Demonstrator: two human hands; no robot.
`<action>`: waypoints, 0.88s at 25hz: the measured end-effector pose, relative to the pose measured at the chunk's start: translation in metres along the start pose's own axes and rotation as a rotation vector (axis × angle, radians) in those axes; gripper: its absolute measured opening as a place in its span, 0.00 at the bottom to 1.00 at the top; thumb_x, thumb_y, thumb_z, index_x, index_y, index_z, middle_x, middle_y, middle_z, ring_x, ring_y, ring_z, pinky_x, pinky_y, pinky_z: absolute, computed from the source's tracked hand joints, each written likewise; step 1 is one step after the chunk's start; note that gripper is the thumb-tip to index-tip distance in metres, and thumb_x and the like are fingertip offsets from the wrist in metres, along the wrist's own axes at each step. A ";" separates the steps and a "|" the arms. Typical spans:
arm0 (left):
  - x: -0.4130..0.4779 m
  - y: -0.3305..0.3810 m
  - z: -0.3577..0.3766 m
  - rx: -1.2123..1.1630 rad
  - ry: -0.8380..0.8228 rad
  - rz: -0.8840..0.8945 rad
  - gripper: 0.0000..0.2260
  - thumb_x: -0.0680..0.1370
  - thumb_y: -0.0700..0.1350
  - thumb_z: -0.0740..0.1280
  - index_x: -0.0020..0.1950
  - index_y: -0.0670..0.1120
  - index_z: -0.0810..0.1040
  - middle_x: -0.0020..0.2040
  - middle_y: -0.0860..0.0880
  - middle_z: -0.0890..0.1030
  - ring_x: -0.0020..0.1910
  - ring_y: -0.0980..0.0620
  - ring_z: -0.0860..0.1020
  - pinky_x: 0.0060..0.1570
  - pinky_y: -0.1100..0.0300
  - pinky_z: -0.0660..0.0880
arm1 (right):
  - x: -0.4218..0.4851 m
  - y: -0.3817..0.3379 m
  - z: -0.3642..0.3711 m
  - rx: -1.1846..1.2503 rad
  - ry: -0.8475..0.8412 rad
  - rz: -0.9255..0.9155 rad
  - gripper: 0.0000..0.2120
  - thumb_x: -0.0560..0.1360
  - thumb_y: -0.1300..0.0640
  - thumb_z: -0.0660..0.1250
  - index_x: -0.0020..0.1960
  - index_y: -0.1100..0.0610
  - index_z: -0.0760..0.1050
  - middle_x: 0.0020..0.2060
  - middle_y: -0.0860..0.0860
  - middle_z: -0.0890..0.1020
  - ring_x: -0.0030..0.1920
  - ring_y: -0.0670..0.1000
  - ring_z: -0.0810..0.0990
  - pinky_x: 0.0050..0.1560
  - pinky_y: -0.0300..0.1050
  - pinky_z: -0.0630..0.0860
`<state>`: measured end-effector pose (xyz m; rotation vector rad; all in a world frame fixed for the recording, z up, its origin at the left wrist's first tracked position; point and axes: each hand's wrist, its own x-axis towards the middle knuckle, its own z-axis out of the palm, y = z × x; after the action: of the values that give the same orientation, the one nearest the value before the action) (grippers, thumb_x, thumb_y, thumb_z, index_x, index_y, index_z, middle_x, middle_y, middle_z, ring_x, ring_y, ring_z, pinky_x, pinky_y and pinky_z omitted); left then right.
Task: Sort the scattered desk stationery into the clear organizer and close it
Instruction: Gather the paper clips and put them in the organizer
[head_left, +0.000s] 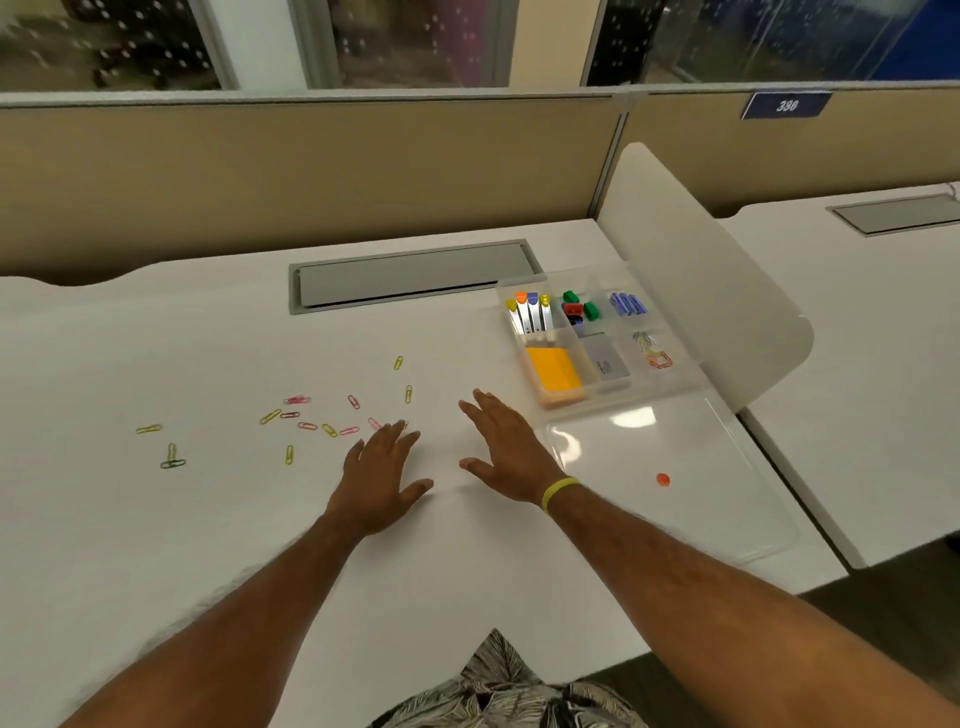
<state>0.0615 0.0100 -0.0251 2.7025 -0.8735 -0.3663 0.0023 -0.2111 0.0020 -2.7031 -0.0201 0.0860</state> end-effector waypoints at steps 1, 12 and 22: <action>-0.009 -0.009 0.001 0.006 0.002 -0.013 0.36 0.74 0.68 0.52 0.77 0.51 0.56 0.79 0.49 0.54 0.78 0.49 0.51 0.75 0.45 0.51 | 0.000 -0.005 0.005 -0.001 -0.022 -0.004 0.37 0.76 0.46 0.66 0.78 0.52 0.51 0.78 0.52 0.51 0.78 0.52 0.48 0.77 0.51 0.51; -0.064 -0.073 0.004 -0.009 0.094 -0.171 0.40 0.72 0.70 0.47 0.78 0.48 0.56 0.79 0.46 0.53 0.78 0.47 0.51 0.74 0.44 0.50 | 0.015 -0.045 0.041 -0.026 -0.175 -0.036 0.37 0.77 0.45 0.64 0.79 0.53 0.49 0.79 0.52 0.50 0.78 0.51 0.48 0.76 0.47 0.47; -0.024 -0.104 -0.012 -0.040 0.078 -0.316 0.48 0.67 0.76 0.43 0.79 0.46 0.48 0.79 0.43 0.45 0.78 0.44 0.43 0.75 0.43 0.45 | 0.083 -0.051 0.035 -0.012 -0.175 -0.010 0.38 0.76 0.44 0.65 0.78 0.54 0.51 0.78 0.53 0.51 0.78 0.52 0.50 0.77 0.48 0.50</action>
<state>0.1021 0.1077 -0.0456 2.7962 -0.4117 -0.3357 0.0833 -0.1478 -0.0125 -2.6993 -0.0873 0.3202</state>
